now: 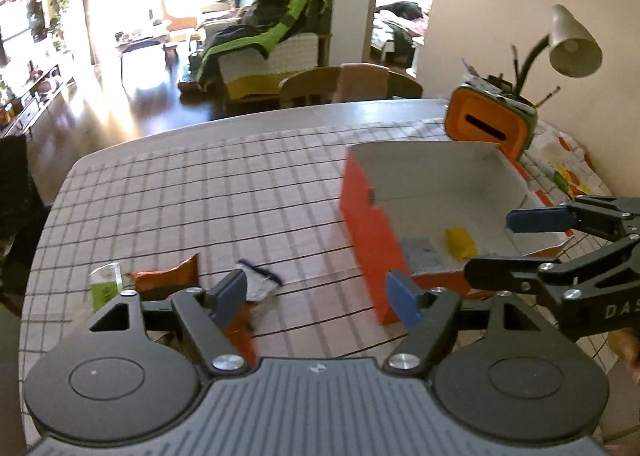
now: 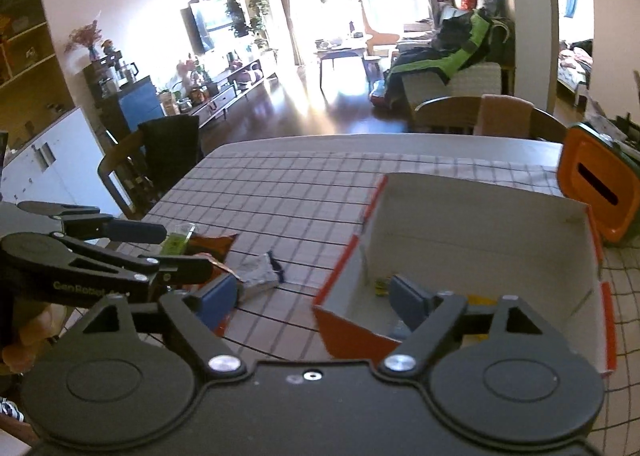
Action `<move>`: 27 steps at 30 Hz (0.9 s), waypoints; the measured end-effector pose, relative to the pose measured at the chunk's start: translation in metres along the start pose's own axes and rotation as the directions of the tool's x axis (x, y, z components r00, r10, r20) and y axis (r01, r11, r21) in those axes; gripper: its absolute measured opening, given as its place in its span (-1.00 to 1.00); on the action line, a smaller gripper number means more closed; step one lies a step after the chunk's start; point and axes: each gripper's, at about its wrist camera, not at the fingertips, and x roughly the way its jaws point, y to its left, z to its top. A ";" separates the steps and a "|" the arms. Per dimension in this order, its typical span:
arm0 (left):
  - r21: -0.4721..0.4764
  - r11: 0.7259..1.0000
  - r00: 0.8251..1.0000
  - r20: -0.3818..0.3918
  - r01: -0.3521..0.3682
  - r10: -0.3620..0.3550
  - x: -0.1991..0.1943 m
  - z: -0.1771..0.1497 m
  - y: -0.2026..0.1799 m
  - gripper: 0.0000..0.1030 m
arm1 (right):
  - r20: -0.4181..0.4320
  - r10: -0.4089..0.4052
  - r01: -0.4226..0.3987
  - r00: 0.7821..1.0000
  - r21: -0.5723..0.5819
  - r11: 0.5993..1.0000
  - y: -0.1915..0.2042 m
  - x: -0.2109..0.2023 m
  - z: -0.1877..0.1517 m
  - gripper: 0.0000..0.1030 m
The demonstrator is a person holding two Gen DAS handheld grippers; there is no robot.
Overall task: Organize snacks
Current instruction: 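Move both tools back toward the remaining snack packets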
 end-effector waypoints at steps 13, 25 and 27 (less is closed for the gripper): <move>-0.033 0.996 0.996 0.042 -0.079 0.080 -0.027 -0.039 0.096 0.66 | -0.021 0.054 -0.054 0.998 0.001 0.999 0.067 0.036 0.002 0.99; -0.063 0.990 0.991 -0.058 -0.125 0.121 -0.008 -0.076 0.174 0.66 | -0.117 -0.030 0.029 0.993 -0.010 1.000 0.118 0.105 -0.008 0.99; -0.063 0.991 0.990 -0.080 -0.118 0.113 -0.001 -0.080 0.186 0.66 | -0.148 -0.037 0.039 0.988 0.009 0.999 0.122 0.119 -0.011 0.99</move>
